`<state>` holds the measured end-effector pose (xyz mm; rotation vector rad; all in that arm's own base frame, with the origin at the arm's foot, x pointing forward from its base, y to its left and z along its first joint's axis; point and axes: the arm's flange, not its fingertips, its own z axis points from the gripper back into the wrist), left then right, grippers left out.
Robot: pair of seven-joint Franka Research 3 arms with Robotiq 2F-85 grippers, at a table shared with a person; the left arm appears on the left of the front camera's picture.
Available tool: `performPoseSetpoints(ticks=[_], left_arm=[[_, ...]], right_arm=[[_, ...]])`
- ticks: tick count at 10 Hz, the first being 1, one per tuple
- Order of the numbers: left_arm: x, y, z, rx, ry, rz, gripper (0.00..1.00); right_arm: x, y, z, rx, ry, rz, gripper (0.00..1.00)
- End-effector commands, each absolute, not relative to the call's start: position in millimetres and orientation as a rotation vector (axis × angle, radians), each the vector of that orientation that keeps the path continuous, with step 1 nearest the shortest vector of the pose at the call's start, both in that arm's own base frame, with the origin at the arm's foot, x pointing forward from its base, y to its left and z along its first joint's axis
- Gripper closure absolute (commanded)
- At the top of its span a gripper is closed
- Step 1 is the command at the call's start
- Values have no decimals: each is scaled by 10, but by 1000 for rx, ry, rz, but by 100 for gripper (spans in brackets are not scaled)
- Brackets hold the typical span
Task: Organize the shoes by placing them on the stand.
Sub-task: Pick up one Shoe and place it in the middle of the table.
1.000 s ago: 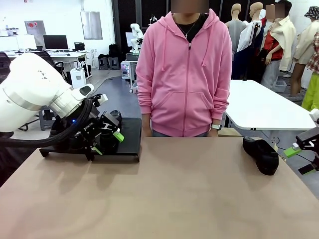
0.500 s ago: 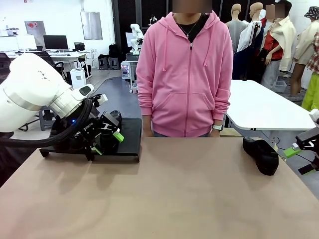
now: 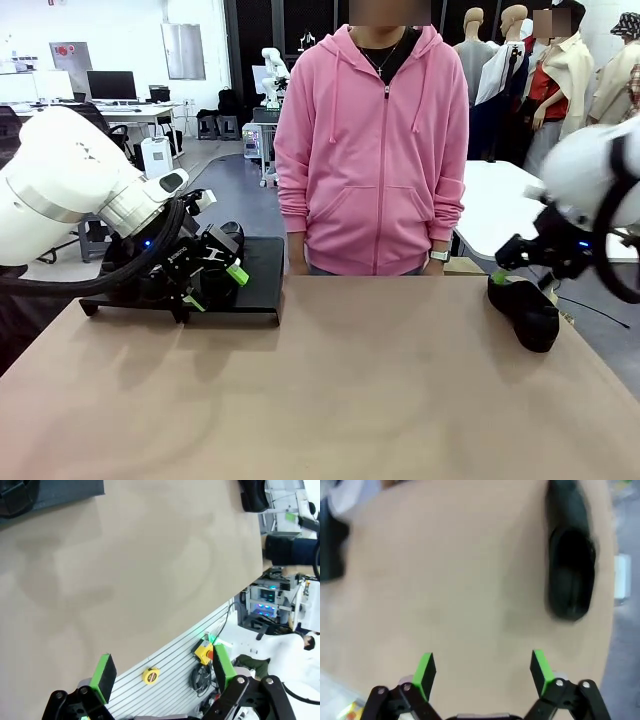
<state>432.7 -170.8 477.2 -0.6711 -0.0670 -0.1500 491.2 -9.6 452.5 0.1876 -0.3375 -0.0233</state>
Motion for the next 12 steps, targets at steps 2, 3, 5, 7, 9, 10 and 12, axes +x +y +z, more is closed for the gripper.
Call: performPoseSetpoints(ticks=[2,3,5,7,9,10,12], left_arm=[[4306,-1673,4769,-668,-66,-160,0],[4306,-1673,4769,-668,-66,-160,0],[4306,-1673,4769,-668,-66,-160,0],[4306,-1673,4769,-668,-66,-160,0],[4306,-1673,4769,-668,-66,-160,0],[4306,-1673,4769,-668,-66,-160,0],[4306,-1673,4769,-668,-66,-160,0]], right_arm=[[4912,-96,4525,188,-338,-23,0],[4912,-96,4525,188,-338,-23,0],[5064,-48,4443,113,-344,-41,0],[5525,-208,4340,66,-304,-30,0],[5885,-375,4182,23,-298,-89,0],[5976,-354,4075,86,-244,-57,0],[6179,-485,3811,109,-164,-120,0]])
